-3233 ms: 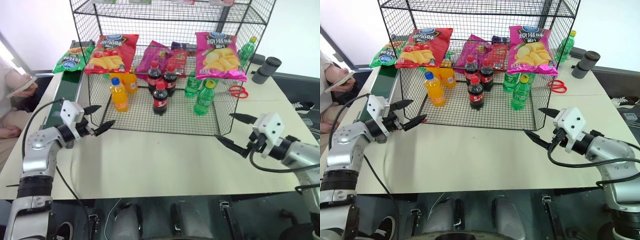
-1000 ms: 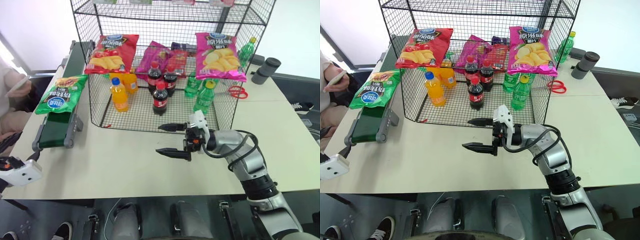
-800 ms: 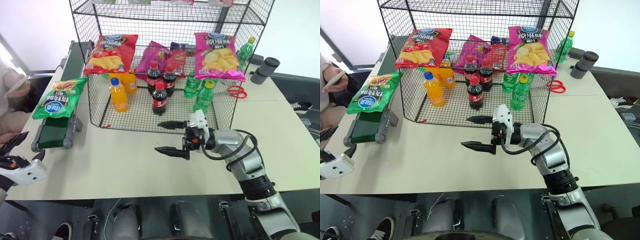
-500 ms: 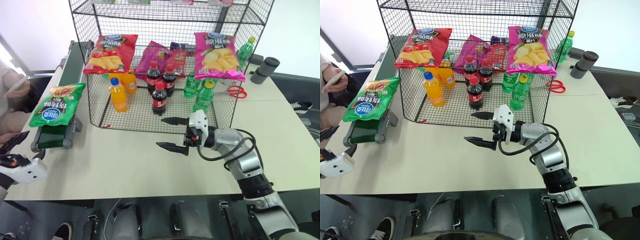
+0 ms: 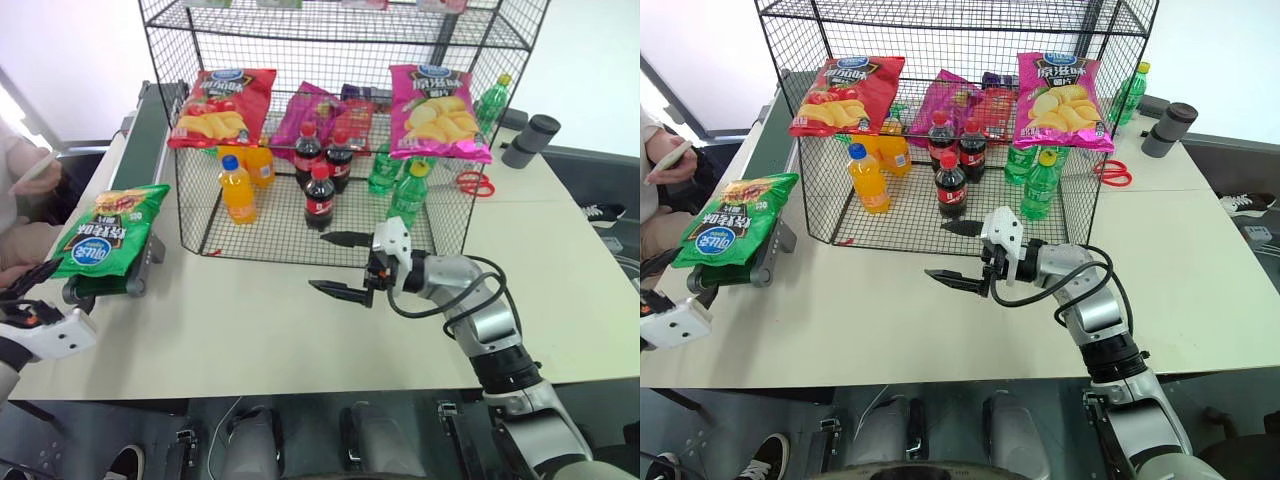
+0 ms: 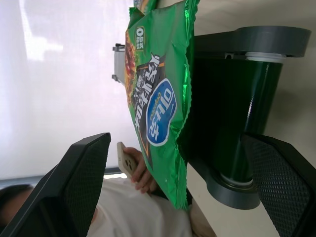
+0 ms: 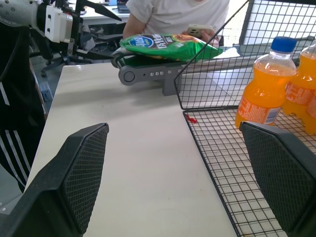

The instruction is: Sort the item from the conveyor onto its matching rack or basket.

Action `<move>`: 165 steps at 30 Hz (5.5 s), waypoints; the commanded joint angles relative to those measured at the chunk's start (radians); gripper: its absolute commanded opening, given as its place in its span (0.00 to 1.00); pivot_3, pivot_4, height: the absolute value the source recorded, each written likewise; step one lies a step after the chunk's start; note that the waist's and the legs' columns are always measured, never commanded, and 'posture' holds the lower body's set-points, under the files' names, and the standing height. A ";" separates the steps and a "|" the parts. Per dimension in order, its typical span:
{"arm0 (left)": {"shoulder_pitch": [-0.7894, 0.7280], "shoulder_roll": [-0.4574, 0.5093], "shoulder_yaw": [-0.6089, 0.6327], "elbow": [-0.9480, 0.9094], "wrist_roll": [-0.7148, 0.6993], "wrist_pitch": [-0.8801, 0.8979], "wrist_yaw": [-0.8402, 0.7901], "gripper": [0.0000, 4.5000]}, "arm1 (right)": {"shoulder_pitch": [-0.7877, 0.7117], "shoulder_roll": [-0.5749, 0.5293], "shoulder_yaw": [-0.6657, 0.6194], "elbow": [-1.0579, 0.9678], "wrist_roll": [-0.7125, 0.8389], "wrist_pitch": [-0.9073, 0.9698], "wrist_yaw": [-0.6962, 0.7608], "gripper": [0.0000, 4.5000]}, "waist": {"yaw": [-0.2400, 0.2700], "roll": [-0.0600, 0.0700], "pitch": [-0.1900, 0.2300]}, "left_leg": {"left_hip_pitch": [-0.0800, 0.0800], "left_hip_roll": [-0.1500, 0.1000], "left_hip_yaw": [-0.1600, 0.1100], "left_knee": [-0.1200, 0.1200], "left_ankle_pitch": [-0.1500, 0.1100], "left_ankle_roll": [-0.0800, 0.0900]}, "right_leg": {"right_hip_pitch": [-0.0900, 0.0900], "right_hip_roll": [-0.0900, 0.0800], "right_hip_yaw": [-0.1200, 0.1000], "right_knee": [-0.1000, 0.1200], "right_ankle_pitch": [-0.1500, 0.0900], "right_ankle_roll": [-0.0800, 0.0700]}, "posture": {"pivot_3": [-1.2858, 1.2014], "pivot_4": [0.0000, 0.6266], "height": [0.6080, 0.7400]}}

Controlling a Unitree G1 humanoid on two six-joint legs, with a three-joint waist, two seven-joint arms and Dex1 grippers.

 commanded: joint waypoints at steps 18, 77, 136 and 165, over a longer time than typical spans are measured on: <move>-0.085 0.046 -0.054 0.005 -0.060 0.010 -0.044 0.27 | -0.017 -0.022 -0.040 0.006 -0.024 -0.033 -0.047 1.00 | 0.000 0.000 0.000 | 0.000 0.000 0.000 0.000 0.000 0.000 | 0.000 0.000 0.000 0.000 0.000 0.000 | 0.52 0.24 1.00; -0.906 -0.279 -0.219 -0.367 -1.913 1.620 -0.983 0.01 | 0.109 -0.223 -0.331 -0.360 0.948 0.866 -0.103 1.00 | 0.003 0.002 0.001 | 0.000 0.000 -0.007 0.002 0.002 -0.003 | 0.004 0.006 0.001 0.000 0.001 0.000 | 0.52 0.24 1.00; -0.537 -0.538 -0.254 -0.528 -0.892 0.749 -0.561 1.00 | -0.520 -0.127 0.030 0.263 -0.888 -0.085 -0.832 0.05 | -0.003 0.002 0.002 | -0.002 0.000 -0.003 -0.001 0.006 -0.010 | 0.000 0.004 0.003 -0.003 0.001 0.000 | 0.52 0.24 1.00; -0.505 -0.610 -0.317 -0.585 -0.819 0.680 -0.459 1.00 | -0.508 0.019 0.044 0.179 -0.771 0.132 -0.694 0.90 | -0.005 0.002 0.001 | -0.002 0.000 -0.003 -0.001 0.006 -0.009 | 0.000 0.004 0.003 -0.002 0.001 0.000 | 0.52 0.24 1.00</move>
